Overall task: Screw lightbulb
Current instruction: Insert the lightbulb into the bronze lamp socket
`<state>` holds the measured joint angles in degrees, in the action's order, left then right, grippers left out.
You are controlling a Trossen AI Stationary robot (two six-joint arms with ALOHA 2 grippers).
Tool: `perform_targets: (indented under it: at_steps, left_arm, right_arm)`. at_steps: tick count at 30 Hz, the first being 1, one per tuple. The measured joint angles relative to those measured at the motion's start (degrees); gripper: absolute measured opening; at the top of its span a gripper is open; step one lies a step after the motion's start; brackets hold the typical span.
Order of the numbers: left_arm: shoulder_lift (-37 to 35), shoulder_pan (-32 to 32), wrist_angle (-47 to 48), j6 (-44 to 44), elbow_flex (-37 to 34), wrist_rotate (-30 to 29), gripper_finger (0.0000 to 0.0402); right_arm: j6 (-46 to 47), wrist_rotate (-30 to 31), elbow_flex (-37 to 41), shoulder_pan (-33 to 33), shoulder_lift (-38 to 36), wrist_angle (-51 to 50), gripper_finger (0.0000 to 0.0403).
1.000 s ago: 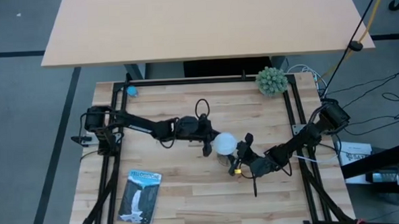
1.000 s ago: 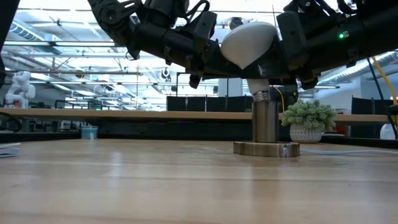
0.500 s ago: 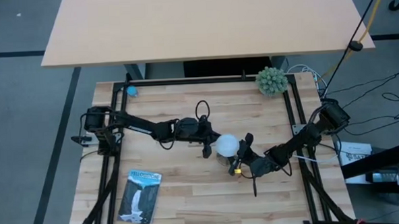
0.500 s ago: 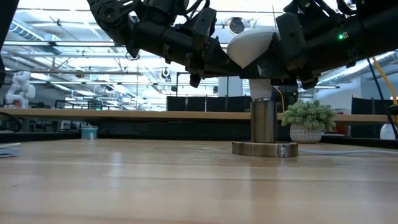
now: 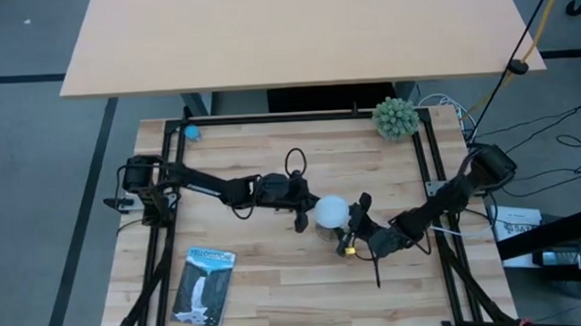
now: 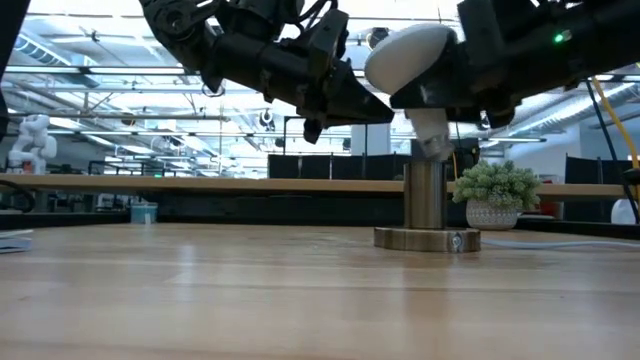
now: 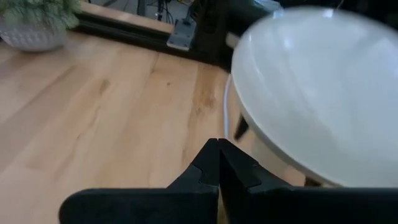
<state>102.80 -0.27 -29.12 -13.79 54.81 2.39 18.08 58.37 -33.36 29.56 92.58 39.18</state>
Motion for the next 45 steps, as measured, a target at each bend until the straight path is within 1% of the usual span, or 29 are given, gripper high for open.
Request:
perform_targets:
  at_steps: [4,6,10,14,17,19,23,25,33,45]
  left_arm:
    - [0.0,-1.0,2.0,-1.0,0.0,-0.2,0.0]
    - [0.0,-1.4,2.0,-1.0,0.0,-0.9,0.0]
    - [0.0,-1.6,1.6,-1.0,0.0,-1.2,0.0]
    - [0.0,-1.5,1.4,-0.9,0.0,-1.6,0.0]
    - [0.0,-1.5,1.0,-0.9,0.1,-1.6,0.0]
    - [0.0,-1.5,1.0,-0.7,0.6,-1.6,0.0]
    - [0.0,-1.5,1.1,-0.5,1.5,-1.8,0.0]
    - [0.0,-1.5,1.1,0.2,1.6,-1.8,0.0]
    - [0.0,-1.5,3.8,0.4,1.7,-1.8,0.0]
    - [0.0,-2.0,4.0,0.4,1.7,-1.8,0.0]
  right_arm:
    - [5.7,0.0,0.0,0.2,-1.9,-7.7,0.0212]
    - [8.0,-0.2,0.0,0.1,-1.9,-9.8,0.0212]
    - [7.4,-0.3,0.0,0.0,-1.9,-7.4,0.0212]
    - [-0.1,-0.2,0.0,0.0,-1.9,-0.4,0.0212]
    - [-2.2,-0.2,0.0,-0.5,-1.9,0.8,0.0212]
    - [-1.2,-1.0,0.0,-1.4,-1.9,-0.3,0.0212]
    - [3.9,-6.8,0.0,-3.5,-1.4,-3.9,0.0212]
    - [5.2,-8.3,0.0,-3.8,-1.4,-4.2,0.0212]
    - [5.6,-9.1,0.0,-3.5,-1.4,-4.3,0.0212]
    - [8.3,-9.1,0.0,-2.6,-1.4,-6.5,0.0212]
